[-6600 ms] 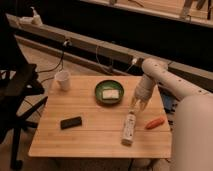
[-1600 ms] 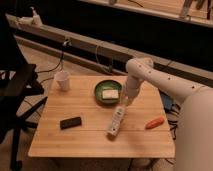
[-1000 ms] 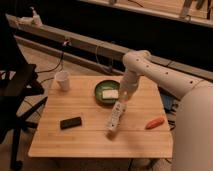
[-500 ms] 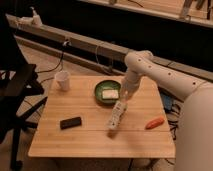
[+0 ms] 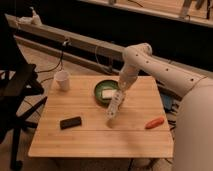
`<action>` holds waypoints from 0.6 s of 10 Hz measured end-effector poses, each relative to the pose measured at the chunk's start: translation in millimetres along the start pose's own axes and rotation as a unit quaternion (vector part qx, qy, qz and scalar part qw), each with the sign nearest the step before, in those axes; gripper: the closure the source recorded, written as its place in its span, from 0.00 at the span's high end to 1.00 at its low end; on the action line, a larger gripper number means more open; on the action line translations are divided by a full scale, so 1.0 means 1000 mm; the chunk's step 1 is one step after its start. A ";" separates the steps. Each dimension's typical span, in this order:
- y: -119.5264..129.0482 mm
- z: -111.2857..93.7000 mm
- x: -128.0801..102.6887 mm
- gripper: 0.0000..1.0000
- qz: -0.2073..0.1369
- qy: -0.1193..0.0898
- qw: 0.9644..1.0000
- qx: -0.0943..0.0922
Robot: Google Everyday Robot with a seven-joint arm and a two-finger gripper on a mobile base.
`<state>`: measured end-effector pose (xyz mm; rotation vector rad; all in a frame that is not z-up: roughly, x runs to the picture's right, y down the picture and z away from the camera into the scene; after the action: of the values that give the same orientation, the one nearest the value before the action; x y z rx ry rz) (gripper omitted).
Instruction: Stand the bottle upright
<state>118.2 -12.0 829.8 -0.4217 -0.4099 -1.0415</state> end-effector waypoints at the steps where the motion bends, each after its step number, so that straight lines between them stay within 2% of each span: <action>1: -0.001 -0.001 0.004 0.00 -0.006 0.009 1.000 -0.005; 4: 0.004 -0.008 0.015 0.00 -0.029 0.040 0.998 -0.026; 6: 0.017 -0.021 0.026 0.00 -0.033 0.065 0.997 -0.035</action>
<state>147.1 -34.3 822.8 -0.4031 -0.2735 -1.1427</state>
